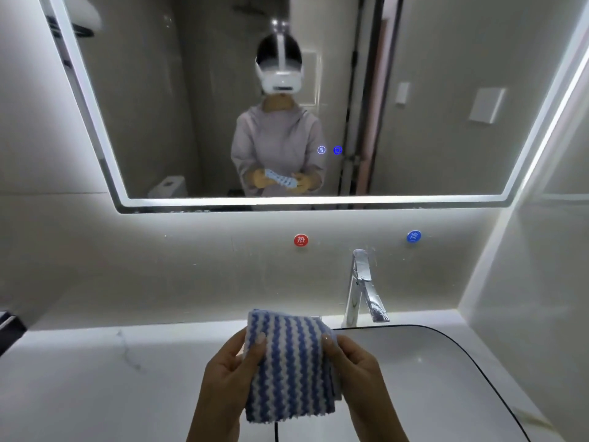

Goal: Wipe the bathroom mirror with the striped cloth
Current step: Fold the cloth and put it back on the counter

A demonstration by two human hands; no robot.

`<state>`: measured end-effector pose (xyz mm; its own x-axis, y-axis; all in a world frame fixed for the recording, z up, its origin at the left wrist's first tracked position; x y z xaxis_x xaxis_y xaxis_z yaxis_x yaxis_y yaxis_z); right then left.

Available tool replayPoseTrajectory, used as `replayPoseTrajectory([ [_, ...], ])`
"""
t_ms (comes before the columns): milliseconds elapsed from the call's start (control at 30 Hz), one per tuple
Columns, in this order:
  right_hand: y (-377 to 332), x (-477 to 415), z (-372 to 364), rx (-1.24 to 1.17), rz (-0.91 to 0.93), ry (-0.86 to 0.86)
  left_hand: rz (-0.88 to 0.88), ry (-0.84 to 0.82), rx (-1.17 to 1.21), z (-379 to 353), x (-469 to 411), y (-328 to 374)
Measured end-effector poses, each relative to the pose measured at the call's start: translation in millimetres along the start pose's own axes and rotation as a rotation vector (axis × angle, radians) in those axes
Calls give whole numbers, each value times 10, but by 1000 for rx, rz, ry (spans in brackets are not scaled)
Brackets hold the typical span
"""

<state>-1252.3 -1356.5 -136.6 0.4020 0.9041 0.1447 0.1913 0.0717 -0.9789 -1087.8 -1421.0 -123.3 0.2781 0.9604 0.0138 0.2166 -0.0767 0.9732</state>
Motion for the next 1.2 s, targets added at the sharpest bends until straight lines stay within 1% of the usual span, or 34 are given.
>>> replayPoseTrajectory([
  [100, -44, -5, 16, -39, -32, -36, 26, 4, -32, -25, -8, 14],
  [267, -136, 12, 162, -35, 14, 36, 21, 33, -45, 19, 10, -13],
  [500, -109, 14, 286, -22, 72, 101, -62, 99, -41, -36, 51, -79],
  [567, -93, 4, 312, -16, 68, 115, -75, 85, -57, -67, 38, -91],
  [700, -142, -63, 446, 20, 64, 174, -82, 5, -120, -211, -63, -46],
  [833, -226, -129, 739, 70, 84, 230, -71, -92, -154, -541, -131, -66],
  [933, -303, -172, 1081, 51, 100, 246, -46, -147, -140, -891, -148, -160],
  [1100, -356, -307, 1867, 81, 90, 271, -4, -147, -108, -1615, -234, -490],
  [1200, -364, -448, 2428, 160, 79, 339, 21, -142, -86, -2117, -287, -731],
])
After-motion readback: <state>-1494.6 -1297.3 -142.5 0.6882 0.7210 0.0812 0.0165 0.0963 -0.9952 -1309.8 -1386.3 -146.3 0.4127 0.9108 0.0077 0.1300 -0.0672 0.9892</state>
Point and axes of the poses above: each hand's wrist, its own x-axis away from the middle knuckle, its own z-axis out of the back of the hand, y = z × x, the point moved 7 cm from there along -x, towards the middle knuckle, and after that the axes turned 7 degrees about -z, right-handed, at the moved point
